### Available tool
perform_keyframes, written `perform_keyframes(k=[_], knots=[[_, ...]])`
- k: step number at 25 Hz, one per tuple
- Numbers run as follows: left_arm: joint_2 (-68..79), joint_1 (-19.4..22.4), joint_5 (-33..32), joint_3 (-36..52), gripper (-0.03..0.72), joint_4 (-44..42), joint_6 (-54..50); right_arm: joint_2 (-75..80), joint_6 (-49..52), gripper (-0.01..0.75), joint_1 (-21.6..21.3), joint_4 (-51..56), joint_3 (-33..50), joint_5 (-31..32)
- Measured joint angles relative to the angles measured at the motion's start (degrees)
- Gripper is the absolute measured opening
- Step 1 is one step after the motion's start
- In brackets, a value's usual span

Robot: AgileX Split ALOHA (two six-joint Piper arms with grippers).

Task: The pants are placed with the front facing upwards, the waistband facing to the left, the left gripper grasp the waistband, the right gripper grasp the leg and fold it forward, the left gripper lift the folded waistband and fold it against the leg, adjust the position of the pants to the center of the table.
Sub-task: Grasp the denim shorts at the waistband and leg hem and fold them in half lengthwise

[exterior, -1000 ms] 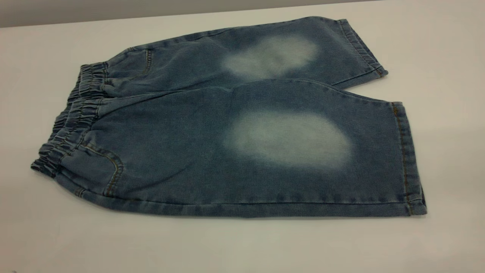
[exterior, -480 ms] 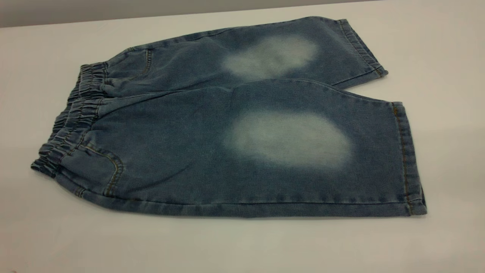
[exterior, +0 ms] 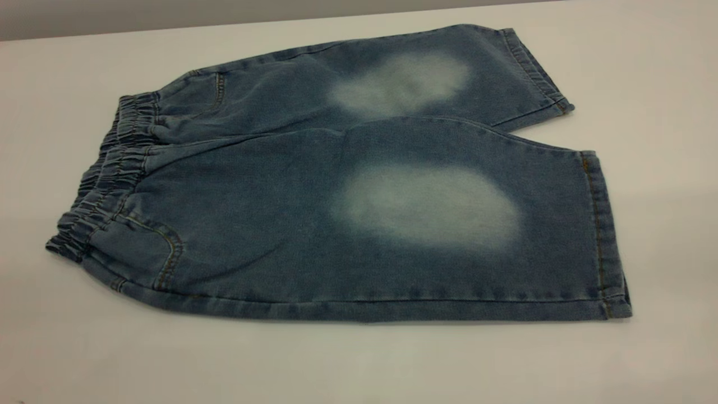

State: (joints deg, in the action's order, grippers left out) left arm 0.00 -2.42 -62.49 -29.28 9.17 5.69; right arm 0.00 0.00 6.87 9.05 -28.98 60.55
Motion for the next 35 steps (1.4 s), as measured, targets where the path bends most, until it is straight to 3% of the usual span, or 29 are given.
perform_keyframes(k=[24, 30, 35], knots=[[0.8, 0.0, 0.2, -1.0, 0.573, -0.3, -2.1, 0.0, 0.0, 0.405, 0.0, 0.0, -0.7, -0.2], [9.2, 0.0, 0.0, -5.3, 0.573, -0.3, -3.6, 4.6, 0.0, 0.405, 0.0, 3.0, -4.2, 0.0], [21.1, 0.0, 4.0, -9.0, 0.57, -0.8, -1.6, 14.5, -1.3, 0.405, 0.0, 6.1, -5.2, -3.0]])
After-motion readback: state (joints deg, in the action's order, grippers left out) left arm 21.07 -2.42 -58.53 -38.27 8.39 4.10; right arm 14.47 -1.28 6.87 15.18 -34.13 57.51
